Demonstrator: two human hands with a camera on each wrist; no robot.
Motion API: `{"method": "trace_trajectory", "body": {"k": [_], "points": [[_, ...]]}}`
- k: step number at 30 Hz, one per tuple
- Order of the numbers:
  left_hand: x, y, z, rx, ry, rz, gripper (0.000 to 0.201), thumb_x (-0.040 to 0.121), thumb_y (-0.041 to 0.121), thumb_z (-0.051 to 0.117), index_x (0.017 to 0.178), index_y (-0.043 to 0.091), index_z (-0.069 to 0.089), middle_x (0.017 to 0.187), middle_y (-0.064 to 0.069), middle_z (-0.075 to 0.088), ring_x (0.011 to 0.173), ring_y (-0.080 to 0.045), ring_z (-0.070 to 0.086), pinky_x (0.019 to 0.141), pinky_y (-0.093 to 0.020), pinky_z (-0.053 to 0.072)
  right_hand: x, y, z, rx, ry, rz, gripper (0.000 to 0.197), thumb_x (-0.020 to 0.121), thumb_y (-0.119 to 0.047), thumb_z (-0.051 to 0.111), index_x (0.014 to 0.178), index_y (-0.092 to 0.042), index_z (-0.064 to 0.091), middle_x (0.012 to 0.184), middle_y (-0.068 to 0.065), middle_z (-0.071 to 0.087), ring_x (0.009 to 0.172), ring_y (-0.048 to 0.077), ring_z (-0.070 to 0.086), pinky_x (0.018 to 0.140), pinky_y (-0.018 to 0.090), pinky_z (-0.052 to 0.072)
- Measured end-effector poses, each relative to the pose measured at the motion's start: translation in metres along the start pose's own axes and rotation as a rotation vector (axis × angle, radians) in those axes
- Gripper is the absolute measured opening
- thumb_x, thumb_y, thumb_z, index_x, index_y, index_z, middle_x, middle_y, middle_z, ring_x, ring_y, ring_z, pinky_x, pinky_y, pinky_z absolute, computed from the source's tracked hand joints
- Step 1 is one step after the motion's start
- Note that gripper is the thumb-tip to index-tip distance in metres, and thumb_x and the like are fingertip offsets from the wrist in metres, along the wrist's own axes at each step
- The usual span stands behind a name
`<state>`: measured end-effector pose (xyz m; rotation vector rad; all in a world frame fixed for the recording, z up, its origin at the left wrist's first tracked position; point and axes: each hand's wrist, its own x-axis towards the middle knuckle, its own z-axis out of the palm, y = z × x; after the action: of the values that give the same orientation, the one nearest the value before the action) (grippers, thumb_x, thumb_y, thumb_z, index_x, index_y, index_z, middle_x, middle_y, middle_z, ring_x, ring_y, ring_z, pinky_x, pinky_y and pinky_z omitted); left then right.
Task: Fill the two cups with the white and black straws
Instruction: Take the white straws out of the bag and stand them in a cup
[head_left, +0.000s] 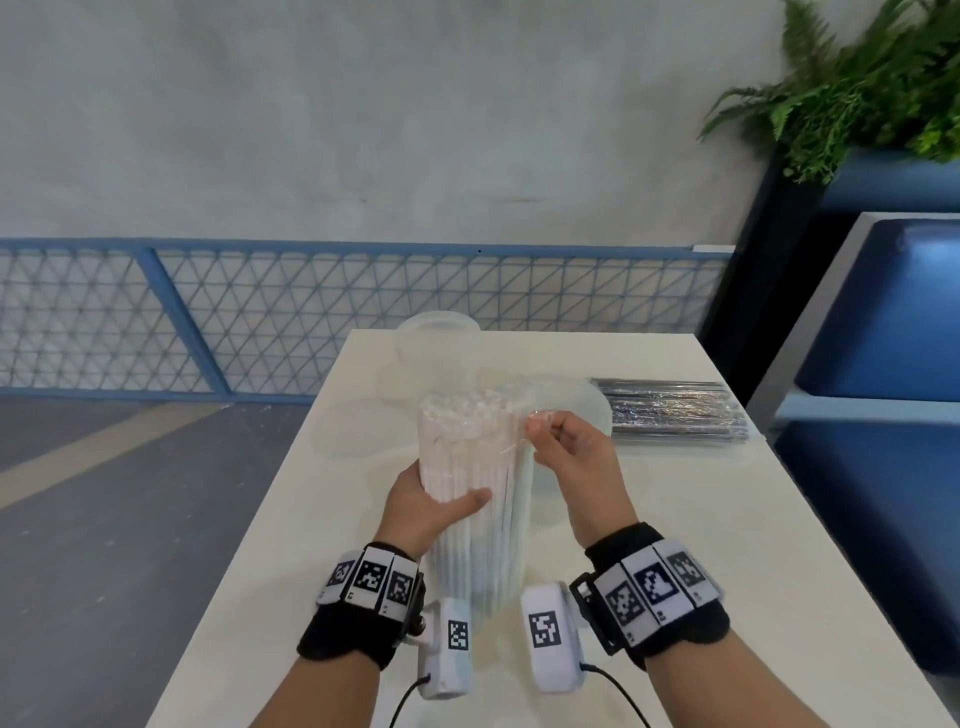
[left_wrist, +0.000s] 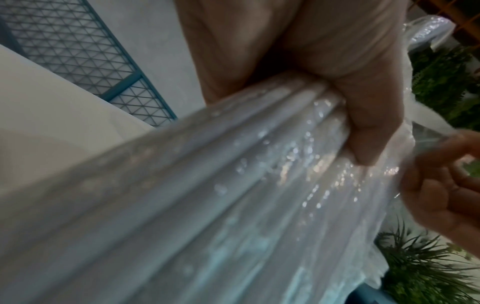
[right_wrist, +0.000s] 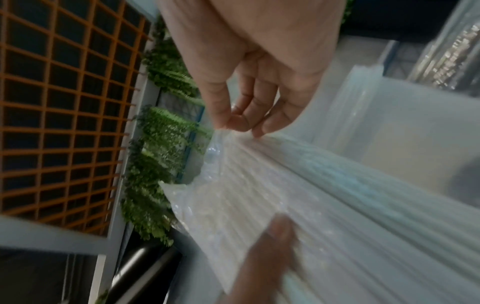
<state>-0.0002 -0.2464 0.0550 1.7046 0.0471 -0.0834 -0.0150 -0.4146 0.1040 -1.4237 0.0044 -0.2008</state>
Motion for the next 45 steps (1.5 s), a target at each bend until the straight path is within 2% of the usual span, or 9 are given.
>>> {"method": "trace_trajectory", "body": {"k": [11, 15, 22, 28, 32, 35, 38, 41, 45], "points": [[0.011, -0.009, -0.025, 0.075, -0.063, 0.027, 0.041, 0.06, 0.019, 0.086, 0.09, 0.028, 0.061, 0.093, 0.005, 0.07, 0.089, -0.009, 0.065, 0.075, -0.024, 0.05, 0.001, -0.006, 0.028, 0.116, -0.171, 0.145, 0.031, 0.071, -0.031, 0.066, 0.094, -0.01, 0.064, 0.086, 0.006, 0.07, 0.08, 0.015, 0.069, 0.073, 0.021, 0.055], [0.011, -0.009, -0.025, 0.125, -0.104, 0.066, 0.055, 0.046, 0.041, 0.085, 0.094, 0.027, 0.061, 0.094, 0.004, 0.071, 0.091, -0.01, 0.066, 0.079, -0.028, 0.053, 0.006, -0.023, 0.033, 0.132, -0.266, 0.093, 0.021, 0.072, -0.025, 0.065, 0.089, -0.012, 0.064, 0.097, 0.005, 0.072, 0.088, 0.015, 0.069, 0.078, 0.02, 0.054], [0.004, 0.001, -0.026, 0.2, -0.165, 0.068, 0.047, 0.06, 0.023, 0.087, 0.093, 0.035, 0.056, 0.094, 0.015, 0.065, 0.091, 0.002, 0.061, 0.073, -0.017, 0.048, 0.035, -0.042, 0.021, -0.503, -0.269, -0.138, 0.03, 0.089, -0.021, 0.06, 0.119, -0.017, 0.06, 0.115, 0.001, 0.067, 0.109, 0.01, 0.062, 0.098, 0.029, 0.048], [0.005, -0.001, -0.029, 0.139, -0.108, 0.048, 0.049, 0.059, 0.018, 0.087, 0.095, 0.03, 0.057, 0.099, 0.007, 0.067, 0.095, -0.006, 0.063, 0.074, -0.019, 0.048, 0.032, -0.062, 0.015, -0.601, -0.416, -0.25, 0.067, 0.09, -0.018, 0.058, 0.139, -0.046, 0.02, 0.126, -0.021, 0.05, 0.089, 0.003, 0.068, 0.088, 0.014, 0.048], [0.008, 0.001, -0.027, 0.159, -0.078, 0.056, 0.05, 0.058, 0.017, 0.087, 0.098, 0.026, 0.058, 0.096, 0.006, 0.067, 0.092, -0.008, 0.063, 0.077, -0.022, 0.048, 0.037, -0.069, 0.018, -0.616, -0.243, -0.241, 0.02, 0.094, -0.008, 0.047, 0.109, -0.02, 0.04, 0.094, 0.002, 0.07, 0.053, 0.007, 0.067, 0.061, 0.017, 0.05], [0.009, -0.001, -0.025, 0.153, -0.078, 0.045, 0.05, 0.059, 0.016, 0.087, 0.098, 0.025, 0.058, 0.094, 0.007, 0.067, 0.091, -0.01, 0.063, 0.074, -0.019, 0.048, 0.039, -0.067, 0.017, -0.684, -0.314, -0.084, 0.011, 0.091, -0.01, 0.055, 0.092, -0.009, 0.043, 0.073, 0.0, 0.068, 0.04, 0.009, 0.062, 0.048, 0.015, 0.046], [0.008, -0.002, -0.023, 0.153, -0.106, 0.05, 0.051, 0.059, 0.016, 0.087, 0.101, 0.024, 0.058, 0.096, 0.009, 0.067, 0.091, -0.003, 0.063, 0.069, -0.011, 0.047, 0.038, -0.06, 0.016, -0.889, -0.397, -0.125, 0.027, 0.084, -0.019, 0.067, 0.107, -0.016, 0.054, 0.095, -0.008, 0.065, 0.04, -0.004, 0.057, 0.063, 0.014, 0.048], [0.01, -0.004, -0.025, 0.138, -0.118, 0.043, 0.057, 0.057, 0.019, 0.088, 0.105, 0.023, 0.058, 0.1, 0.007, 0.068, 0.095, -0.003, 0.062, 0.071, -0.012, 0.047, 0.036, -0.052, 0.021, -0.885, -0.414, -0.233, 0.065, 0.084, -0.019, 0.066, 0.139, -0.033, 0.033, 0.122, -0.01, 0.056, 0.045, -0.004, 0.057, 0.082, 0.021, 0.05], [0.013, -0.007, -0.032, 0.144, -0.115, 0.034, 0.056, 0.054, 0.023, 0.089, 0.101, 0.027, 0.059, 0.1, 0.008, 0.068, 0.096, -0.005, 0.063, 0.073, -0.016, 0.047, 0.035, -0.051, 0.026, -0.446, -0.205, -0.151, 0.039, 0.087, -0.008, 0.062, 0.121, -0.011, 0.044, 0.094, -0.018, 0.068, 0.053, 0.011, 0.067, 0.061, 0.024, 0.055]]}}
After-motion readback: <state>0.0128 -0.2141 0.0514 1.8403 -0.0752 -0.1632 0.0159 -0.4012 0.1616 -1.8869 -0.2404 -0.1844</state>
